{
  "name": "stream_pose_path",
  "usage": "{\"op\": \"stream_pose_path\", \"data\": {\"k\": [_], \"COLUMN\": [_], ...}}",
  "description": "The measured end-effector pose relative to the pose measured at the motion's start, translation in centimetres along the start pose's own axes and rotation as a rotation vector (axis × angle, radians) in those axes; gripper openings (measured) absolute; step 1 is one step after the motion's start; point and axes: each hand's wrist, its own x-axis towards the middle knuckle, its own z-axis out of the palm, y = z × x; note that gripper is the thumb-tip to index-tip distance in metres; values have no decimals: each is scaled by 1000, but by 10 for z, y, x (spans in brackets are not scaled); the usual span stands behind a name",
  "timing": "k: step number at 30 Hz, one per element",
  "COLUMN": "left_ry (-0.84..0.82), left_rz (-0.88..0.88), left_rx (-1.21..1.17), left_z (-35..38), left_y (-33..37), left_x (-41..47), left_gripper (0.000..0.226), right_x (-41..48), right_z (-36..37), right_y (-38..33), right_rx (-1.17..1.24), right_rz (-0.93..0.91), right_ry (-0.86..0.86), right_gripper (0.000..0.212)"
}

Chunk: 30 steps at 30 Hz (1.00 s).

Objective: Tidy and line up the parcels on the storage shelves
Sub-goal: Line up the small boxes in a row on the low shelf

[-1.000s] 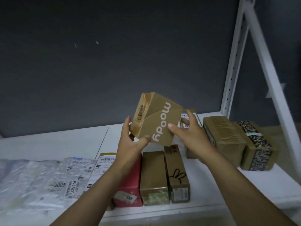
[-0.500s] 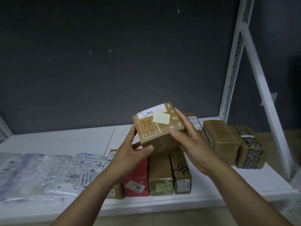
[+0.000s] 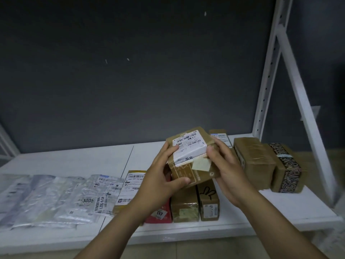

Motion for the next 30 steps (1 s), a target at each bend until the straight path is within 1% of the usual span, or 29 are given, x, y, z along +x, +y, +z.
{"op": "stream_pose_path", "data": {"k": [3, 5, 6, 8, 10, 12, 14, 16, 17, 19, 20, 21, 23, 26, 27, 30], "left_ry": [-9, -21, -19, -18, -32, -74, -160, -258, -297, -340, -357, -377, -422, -461, -469, -476], "left_rz": [-37, -41, -34, -32, -18, 23, 94, 124, 112, 89, 87, 77, 20, -11, -10, -8], "left_rx": [-41, -6, 10, 13, 58, 151, 301, 431, 474, 578, 648, 714, 820, 912, 925, 947], "left_z": [1, 1, 2, 4, 7, 14, 21, 30, 35, 42, 46, 49, 54, 57, 57, 53], "left_y": [-5, -8, -10, -10, -16, -21, -29, -39, -44, -56, -61, -65, -72, -81, -84, -89], "left_x": [1, 0, 0, 0, 1, 2, 3, 4, 4, 4, 4, 4, 5, 7, 8, 14], "left_gripper": [74, 68, 62, 46, 48, 46, 41, 46, 48, 51, 53, 55, 62, 89, 93, 83], "right_x": [-1, -2, -2, -2, -3, -3, -3, -3, -4, -7, -9, -11, -13, -14, -14, -11], "right_z": [-1, 0, 0, -3, -7, -18, -35, -54, -63, -76, -80, -83, -89, -97, -98, -103], "right_y": [-1, -1, 0, 0, -3, -7, -9, -13, -14, -14, -11, -7, 8, 33, 40, 56], "right_rx": [-85, -145, -169, -201, -256, -364, -524, -732, -860, -1160, -1285, -1359, -1385, -1392, -1399, -1390], "right_rz": [72, 107, 112, 108, 71, 2, -48, -62, -60, -19, 15, 47, 84, 81, 76, 36], "right_ry": [-3, 40, 58, 90, 138, 180, 228, 273, 280, 246, 222, 199, 143, 86, 82, 54], "right_gripper": [49, 47, 44, 31, 21, 27, 38, 49, 52, 56, 57, 58, 59, 61, 62, 62]}}
